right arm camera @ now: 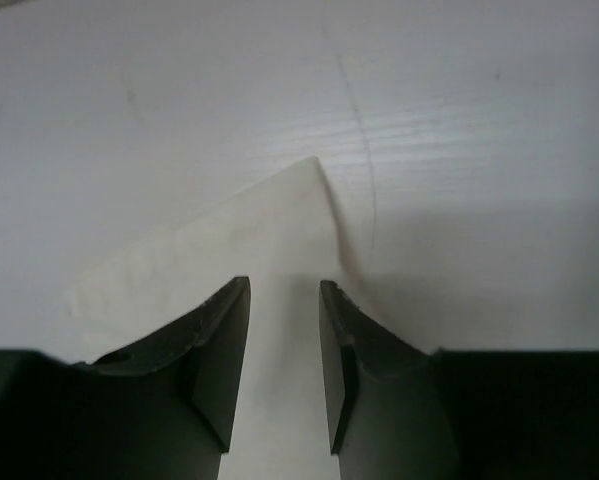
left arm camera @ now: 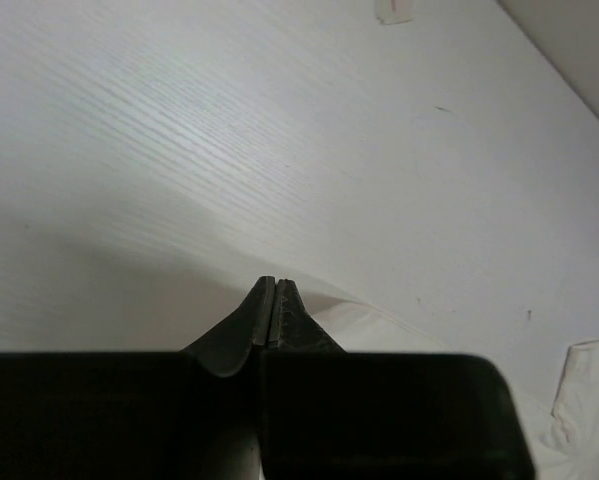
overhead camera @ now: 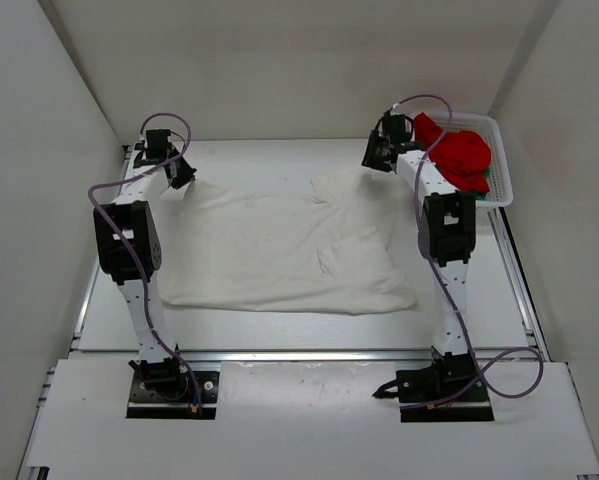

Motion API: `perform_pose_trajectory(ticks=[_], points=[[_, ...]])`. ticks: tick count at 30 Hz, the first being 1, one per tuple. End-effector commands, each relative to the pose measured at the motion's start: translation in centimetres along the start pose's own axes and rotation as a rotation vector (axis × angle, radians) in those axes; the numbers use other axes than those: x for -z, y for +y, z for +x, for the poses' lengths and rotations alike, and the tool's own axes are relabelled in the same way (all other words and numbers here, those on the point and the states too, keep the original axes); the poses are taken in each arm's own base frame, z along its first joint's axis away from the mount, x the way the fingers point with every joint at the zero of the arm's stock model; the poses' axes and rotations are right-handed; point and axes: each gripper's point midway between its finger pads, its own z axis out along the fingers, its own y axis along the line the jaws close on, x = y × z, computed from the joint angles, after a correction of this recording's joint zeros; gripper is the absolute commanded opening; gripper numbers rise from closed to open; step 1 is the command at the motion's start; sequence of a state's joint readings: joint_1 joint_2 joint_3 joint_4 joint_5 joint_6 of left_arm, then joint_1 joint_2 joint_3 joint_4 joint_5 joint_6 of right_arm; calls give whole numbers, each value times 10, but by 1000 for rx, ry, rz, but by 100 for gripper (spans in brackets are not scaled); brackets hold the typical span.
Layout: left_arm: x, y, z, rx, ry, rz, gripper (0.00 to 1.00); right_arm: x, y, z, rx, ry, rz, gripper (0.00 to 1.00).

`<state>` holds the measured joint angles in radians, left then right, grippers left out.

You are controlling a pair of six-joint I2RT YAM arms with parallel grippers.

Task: Fold and stack the t-shirts
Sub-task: Grap the side of the flattened tshirt furthest away from the robot with both arms

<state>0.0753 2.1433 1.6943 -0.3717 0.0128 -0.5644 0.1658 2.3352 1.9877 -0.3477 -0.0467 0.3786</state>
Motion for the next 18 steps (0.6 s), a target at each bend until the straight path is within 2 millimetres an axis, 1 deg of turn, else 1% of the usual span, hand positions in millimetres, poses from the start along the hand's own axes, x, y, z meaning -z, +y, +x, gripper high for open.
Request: perform_pose_trajectory(ticks=[1,2,3,4,5,6,7,8,9,11,12,13,14,15,16,17,18], points=[[27,-31,-22,-1,-60,104,0,-8,-15,-14,64,58,78,33],[30,-35,-24,7,-69,113,0,-13,-18,-25,80,40,99,37],[28,-34,-23,11,-67,111,0,-31,-32,-5,86,96,128,39],[28,-34,-21,9,-64,116,0,-40,-34,-15,81,70,122,40],[28,-33,-20,9,-58,112,0,-36,-29,-27,72,46,109,41],[30,-34,-19,-2,-62,115,0,-42,-35,-22,61,57,112,42],[31,-34,-24,3,-76,114,0,-43,-38,-16,38,82,89,42],[30,-32,-21,6,-68,109,0,-51,-44,-1,23,116,77,43],[30,-32,-21,0,-70,110,0,-49,-43,-3,14,109,70,43],[33,-34,-23,18,-74,122,0,-54,-40,7,7,133,36,44],[33,-34,-22,20,-71,128,0,-53,-35,5,-5,133,13,44],[33,-36,-22,9,-76,133,0,-56,-27,7,-14,138,-14,43],[32,-39,-17,11,-62,139,0,-56,-27,6,-21,136,-18,43],[33,-40,-20,10,-69,138,0,-60,-25,7,-24,134,-33,44],[33,-39,-18,6,-65,139,0,-65,-25,14,-37,144,-33,43],[35,-38,-17,5,-67,135,0,-63,-24,7,-35,125,-39,42],[33,-36,-16,2,-67,131,0,-63,-19,8,-41,131,-58,40]])
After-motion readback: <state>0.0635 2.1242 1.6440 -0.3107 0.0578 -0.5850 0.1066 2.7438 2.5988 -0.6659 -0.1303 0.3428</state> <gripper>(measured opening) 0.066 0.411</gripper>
